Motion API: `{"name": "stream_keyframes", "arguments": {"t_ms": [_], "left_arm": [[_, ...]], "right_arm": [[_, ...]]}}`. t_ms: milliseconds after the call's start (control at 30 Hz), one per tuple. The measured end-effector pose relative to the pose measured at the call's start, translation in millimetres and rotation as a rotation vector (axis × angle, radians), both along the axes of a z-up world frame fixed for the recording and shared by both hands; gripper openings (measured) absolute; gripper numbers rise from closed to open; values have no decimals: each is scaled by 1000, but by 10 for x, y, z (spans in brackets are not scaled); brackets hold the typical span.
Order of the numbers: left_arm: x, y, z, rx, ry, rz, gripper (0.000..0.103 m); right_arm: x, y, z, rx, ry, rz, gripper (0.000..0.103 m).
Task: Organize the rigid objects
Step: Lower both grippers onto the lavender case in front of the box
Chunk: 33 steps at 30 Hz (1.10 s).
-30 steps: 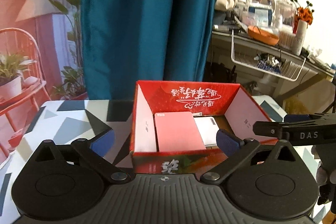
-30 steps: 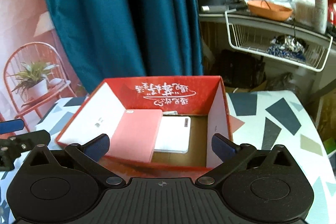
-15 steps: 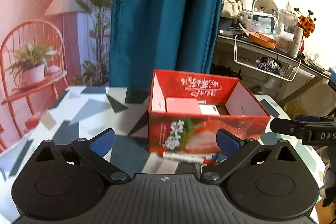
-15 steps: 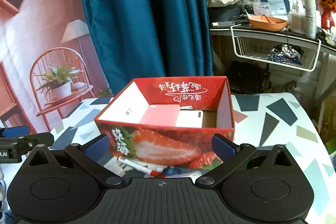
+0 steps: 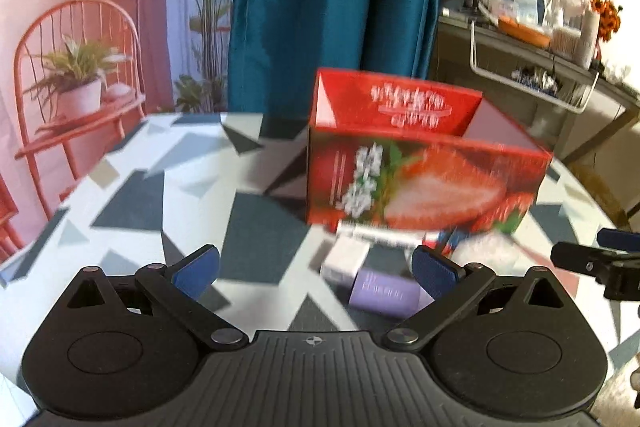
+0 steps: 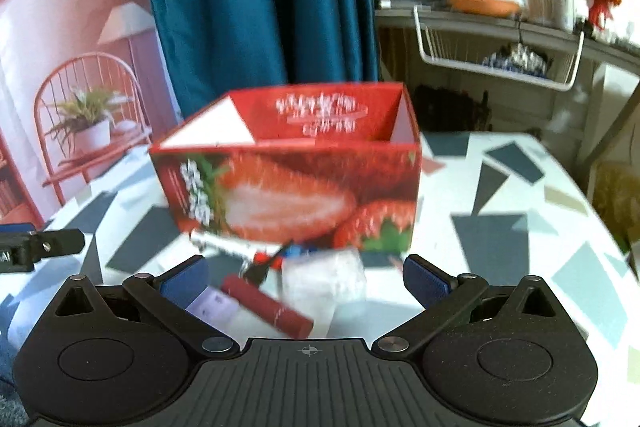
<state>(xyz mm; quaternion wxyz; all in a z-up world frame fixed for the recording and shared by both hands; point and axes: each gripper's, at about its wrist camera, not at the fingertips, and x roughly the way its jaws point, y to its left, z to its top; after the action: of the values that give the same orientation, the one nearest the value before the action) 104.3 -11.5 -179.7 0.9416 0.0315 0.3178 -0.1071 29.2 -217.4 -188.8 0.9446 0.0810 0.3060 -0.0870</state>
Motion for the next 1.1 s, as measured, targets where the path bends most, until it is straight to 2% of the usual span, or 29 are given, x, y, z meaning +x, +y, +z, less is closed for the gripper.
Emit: {"name": "stream_keyframes", "arguments": {"t_ms": [167, 400, 533, 633, 700, 933, 1100], "left_arm": [[36, 33, -197, -4, 56, -2, 103], [101, 36, -435, -10, 123, -9, 103], [134, 19, -508, -27, 127, -19, 101], [186, -51, -570, -7, 151, -43, 90], [246, -65, -610, -18, 177, -49, 79], [579, -63, -707, -105, 235, -50, 75], [783, -99, -795, -169, 282, -49, 65]], "right_arm": [[37, 81, -207, -2, 40, 40, 101], [149, 131, -577, 29, 140, 80, 91], [188, 168, -672, 31, 152, 115, 82], [211, 209, -728, 27, 154, 155, 76], [237, 236, -771, 24, 165, 178, 71], [320, 320, -845, 25, 169, 241, 60], [426, 348, -867, 30, 162, 271, 57]]}}
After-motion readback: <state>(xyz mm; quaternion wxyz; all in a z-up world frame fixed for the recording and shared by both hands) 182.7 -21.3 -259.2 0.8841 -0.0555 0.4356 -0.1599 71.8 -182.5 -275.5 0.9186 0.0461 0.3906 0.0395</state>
